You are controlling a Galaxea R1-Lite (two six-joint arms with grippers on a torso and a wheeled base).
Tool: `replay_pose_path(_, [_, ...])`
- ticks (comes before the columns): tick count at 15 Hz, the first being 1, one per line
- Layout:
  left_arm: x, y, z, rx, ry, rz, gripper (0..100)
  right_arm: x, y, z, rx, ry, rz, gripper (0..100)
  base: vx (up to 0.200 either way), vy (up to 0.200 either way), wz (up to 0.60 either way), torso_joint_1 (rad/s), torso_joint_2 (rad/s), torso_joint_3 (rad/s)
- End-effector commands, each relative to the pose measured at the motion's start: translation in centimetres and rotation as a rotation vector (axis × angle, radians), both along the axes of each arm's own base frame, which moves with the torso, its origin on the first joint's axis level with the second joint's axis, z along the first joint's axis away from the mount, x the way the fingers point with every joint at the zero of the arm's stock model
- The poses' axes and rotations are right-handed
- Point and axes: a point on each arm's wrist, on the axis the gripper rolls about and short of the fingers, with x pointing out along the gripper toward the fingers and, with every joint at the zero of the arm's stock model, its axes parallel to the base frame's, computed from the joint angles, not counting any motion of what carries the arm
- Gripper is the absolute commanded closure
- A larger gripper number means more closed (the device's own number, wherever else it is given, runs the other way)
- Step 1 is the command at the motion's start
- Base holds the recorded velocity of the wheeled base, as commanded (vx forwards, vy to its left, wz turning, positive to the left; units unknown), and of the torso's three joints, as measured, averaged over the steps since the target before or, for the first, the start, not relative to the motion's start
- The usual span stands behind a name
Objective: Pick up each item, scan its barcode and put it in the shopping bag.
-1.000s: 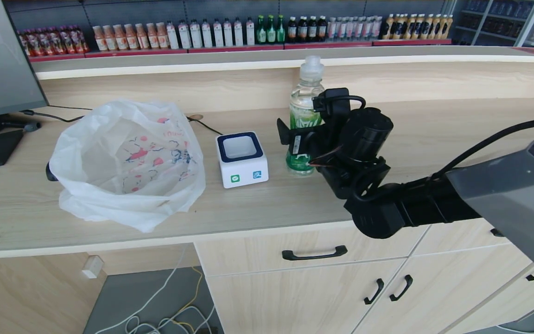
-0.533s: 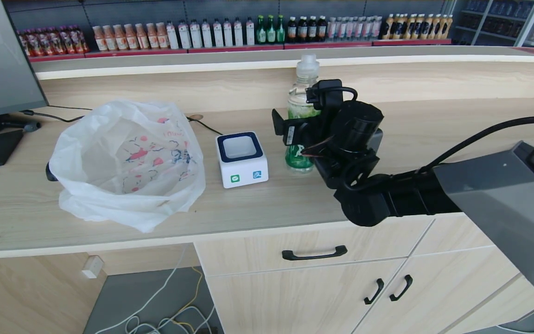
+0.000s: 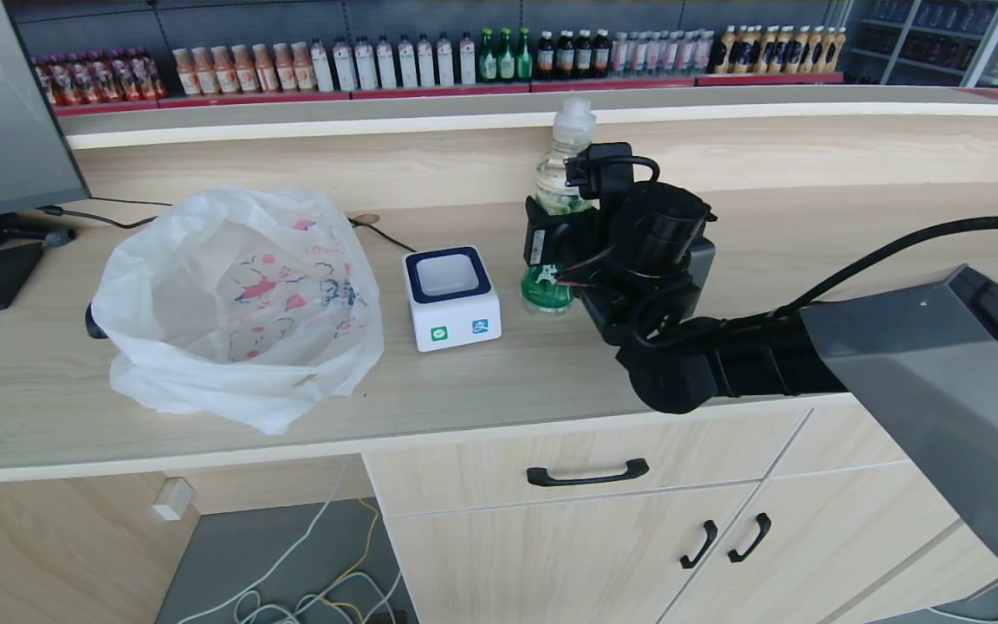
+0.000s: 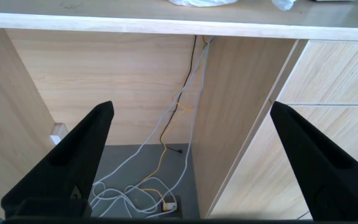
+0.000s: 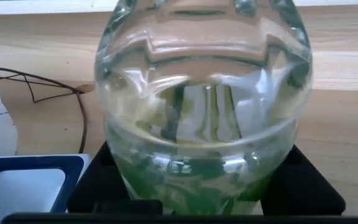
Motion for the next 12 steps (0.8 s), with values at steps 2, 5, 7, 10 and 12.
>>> replay_pose_path(2, [0.0,0.0,0.0,-0.001,0.000,0.000,0,-0.1,-0.1,0.4,0.007,-0.010,0.000,100,0.000,0.000,0.00,0.000,0.00,0.000])
replay_pose_path(5, [0.0,0.0,0.0,0.000,0.000,0.000,0,-0.2,-0.1,1.0,0.018,-0.025,0.000,100,0.000,0.000,0.00,0.000,0.00,0.000])
replay_pose_path(7, [0.0,0.0,0.0,0.000,0.000,0.000,0,-0.2,-0.1,1.3,0.023,-0.032,0.000,100,0.000,0.000,0.00,0.000,0.00,0.000])
replay_pose_path(10, [0.0,0.0,0.0,-0.001,0.000,0.000,0,-0.5,-0.2,1.9,0.032,-0.042,0.007,100,0.000,0.000,0.00,0.000,0.00,0.000])
replay_pose_path(12, [0.0,0.0,0.0,-0.001,0.000,0.000,0,-1.0,-0.5,3.0,0.045,-0.061,0.007,100,0.000,0.000,0.00,0.000,0.00,0.000])
